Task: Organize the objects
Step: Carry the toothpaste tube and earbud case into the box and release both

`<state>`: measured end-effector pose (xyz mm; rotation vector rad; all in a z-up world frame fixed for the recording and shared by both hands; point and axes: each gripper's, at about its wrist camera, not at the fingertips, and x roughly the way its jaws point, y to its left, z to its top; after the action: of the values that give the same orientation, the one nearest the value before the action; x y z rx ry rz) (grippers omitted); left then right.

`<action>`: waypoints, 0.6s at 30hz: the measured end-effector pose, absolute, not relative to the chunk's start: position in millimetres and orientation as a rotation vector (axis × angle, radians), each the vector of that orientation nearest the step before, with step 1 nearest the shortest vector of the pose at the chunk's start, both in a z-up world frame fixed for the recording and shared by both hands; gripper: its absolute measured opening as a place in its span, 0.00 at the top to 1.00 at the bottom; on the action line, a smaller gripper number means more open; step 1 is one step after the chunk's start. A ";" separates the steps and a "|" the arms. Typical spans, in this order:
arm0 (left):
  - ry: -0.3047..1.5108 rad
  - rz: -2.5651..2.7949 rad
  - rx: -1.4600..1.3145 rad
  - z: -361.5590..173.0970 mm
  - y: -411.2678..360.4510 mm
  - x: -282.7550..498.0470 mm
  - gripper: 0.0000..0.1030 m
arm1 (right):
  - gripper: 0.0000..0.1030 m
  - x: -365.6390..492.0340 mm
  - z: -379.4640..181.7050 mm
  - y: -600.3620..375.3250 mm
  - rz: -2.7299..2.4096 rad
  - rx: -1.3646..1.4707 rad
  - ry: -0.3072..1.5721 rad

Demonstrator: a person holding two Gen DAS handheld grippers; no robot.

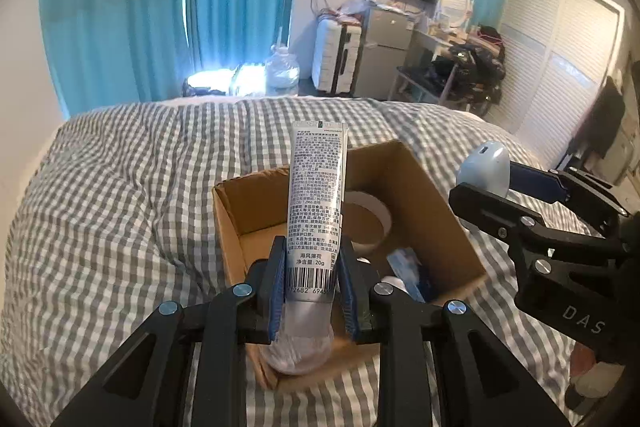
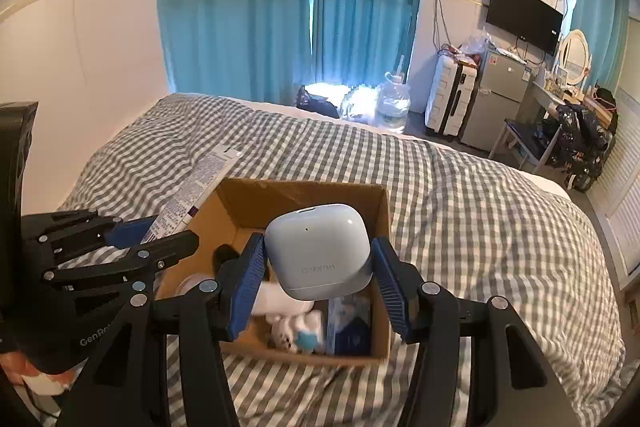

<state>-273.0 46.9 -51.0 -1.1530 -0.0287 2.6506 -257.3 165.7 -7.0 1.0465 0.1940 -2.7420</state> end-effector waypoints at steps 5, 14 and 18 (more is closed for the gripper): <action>-0.020 2.639 -1.184 -72.3 51.9 -292.7 0.77 | 0.48 -296.8 -29.6 168.2 -2.731 1.091 0.188; 0.027 2.590 -1.243 -106.3 66.0 -308.4 0.77 | 0.48 -322.9 -75.9 176.8 -2.695 1.184 0.172; 0.042 2.564 -1.267 -114.9 69.4 -308.5 0.76 | 0.48 -318.5 -86.4 178.0 -2.686 1.210 0.147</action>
<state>-308.5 69.4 -114.9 -1.2666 0.0416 2.5644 -318.5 178.0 -86.4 1.2103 0.1468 -2.6864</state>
